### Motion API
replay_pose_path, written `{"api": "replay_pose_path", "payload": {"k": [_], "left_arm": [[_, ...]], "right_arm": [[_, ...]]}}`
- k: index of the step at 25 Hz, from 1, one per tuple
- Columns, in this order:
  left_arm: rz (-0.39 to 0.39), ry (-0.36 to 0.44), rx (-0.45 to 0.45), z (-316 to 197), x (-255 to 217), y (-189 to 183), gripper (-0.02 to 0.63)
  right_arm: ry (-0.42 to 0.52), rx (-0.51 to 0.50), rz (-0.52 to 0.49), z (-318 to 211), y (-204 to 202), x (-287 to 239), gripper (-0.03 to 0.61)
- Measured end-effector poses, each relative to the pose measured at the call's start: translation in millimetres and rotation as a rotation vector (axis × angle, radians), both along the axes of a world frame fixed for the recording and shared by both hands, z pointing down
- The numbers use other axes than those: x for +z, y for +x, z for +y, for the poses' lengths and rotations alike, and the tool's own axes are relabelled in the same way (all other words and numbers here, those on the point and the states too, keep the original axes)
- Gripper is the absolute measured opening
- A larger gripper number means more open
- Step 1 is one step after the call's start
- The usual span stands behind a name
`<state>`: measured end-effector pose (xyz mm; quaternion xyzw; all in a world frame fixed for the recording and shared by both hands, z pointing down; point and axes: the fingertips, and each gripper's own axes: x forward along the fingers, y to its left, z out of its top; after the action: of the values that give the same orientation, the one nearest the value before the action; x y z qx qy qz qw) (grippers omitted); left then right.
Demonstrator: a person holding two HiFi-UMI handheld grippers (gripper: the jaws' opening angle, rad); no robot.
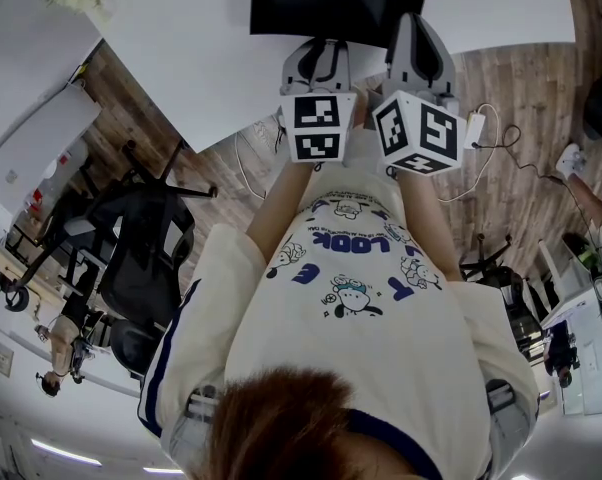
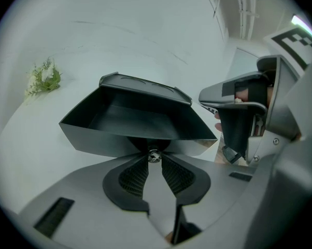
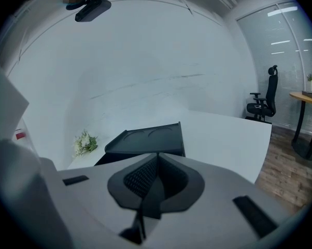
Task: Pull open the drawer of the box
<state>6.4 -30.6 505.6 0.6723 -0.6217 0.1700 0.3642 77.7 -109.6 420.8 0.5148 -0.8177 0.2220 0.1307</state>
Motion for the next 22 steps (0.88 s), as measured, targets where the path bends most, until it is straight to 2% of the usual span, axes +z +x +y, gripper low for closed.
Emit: {"api": "replay_pose_path", "payload": {"k": [5,12,17,22], "left_arm": [[0.017,-0.014,0.023,-0.1,-0.2,5.1,0.118],[0.004,-0.004,0.006,3.8,-13.8,-3.6,0.149],[-0.010,0.034,-0.043,5.4,-36.7,-19.4,0.149],[-0.018,0.114,-0.057,-4.7,-68.7,-27.8,0.147]], "right_arm": [[0.011,-0.004,-0.004,-1.4,-0.5,-5.0,0.031],[0.041,-0.019,-0.014,-3.4,-6.4,-21.1,0.031],[0.069,-0.042,-0.027,-3.3,-15.8,-36.0,0.031],[0.108,-0.072,-0.043,-3.0,-27.8,-53.4,0.031]]}}
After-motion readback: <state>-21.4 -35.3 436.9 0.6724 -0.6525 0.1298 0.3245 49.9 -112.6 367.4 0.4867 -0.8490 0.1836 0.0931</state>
